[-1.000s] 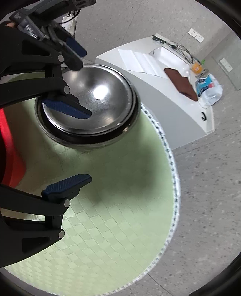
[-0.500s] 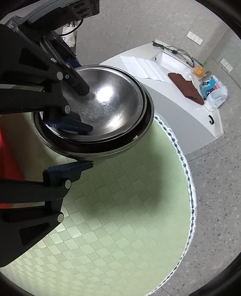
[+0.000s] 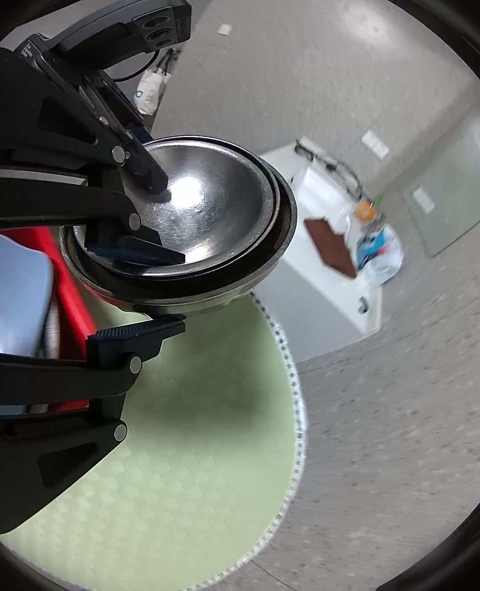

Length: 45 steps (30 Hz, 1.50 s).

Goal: Organize plates and bowls
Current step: 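Grasp the nested steel bowls with both grippers and lift over the basin, then lower the nested bowls onto the blue plate, open both grippers, withdraw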

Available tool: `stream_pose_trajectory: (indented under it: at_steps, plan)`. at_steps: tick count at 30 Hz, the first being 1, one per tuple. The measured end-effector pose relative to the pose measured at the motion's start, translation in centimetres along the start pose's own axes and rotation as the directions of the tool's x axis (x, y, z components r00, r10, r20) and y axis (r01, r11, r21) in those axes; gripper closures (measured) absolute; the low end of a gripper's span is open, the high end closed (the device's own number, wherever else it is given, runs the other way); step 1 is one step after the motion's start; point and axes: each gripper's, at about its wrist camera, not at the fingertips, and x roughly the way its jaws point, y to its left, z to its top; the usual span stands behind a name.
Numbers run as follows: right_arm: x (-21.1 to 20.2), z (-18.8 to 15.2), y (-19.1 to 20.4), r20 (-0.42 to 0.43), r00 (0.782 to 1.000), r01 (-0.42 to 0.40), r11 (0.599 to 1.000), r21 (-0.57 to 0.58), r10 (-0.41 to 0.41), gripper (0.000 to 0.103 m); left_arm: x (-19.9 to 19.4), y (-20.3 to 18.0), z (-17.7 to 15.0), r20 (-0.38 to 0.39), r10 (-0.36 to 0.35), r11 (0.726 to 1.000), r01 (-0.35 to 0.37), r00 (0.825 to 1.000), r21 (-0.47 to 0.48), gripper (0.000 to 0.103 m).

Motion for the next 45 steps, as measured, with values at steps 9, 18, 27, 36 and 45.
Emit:
stream_pose_trajectory:
  at_steps: [9,18,27,36,45]
  plan:
    - [-7.8,-5.1,-1.3,0.016,0.998,-0.061,0.991,-0.115,0.063,0.074,-8.7,-6.7,-9.9,0.054,0.047,0.998,-0.045,0.997,-0.034,0.071]
    - [-8.9,-11.4,-3.9,-0.099,0.994,-0.056,0.983,-0.176,0.039,0.074,-10.0,-10.3,-18.4,-0.076,0.105,0.991,-0.111,0.992,-0.076,0.071]
    - [-6.1,-14.5,-5.7,-0.207,0.978,-0.025,0.982,-0.188,-0.015,0.074,-9.2,-11.3,-20.1,-0.17,0.141,0.986,-0.153,0.975,-0.059,0.071]
    - [-4.5,-14.9,-6.4,-0.242,0.969,0.001,0.98,-0.198,-0.049,0.071,-7.5,-11.2,-19.0,-0.207,0.124,0.989,-0.138,0.971,-0.052,0.067]
    - [-5.3,-15.6,-6.2,-0.22,0.975,-0.086,0.957,-0.277,0.024,0.047,-9.6,-12.9,-20.5,-0.078,0.201,0.972,-0.209,0.976,-0.111,0.029]
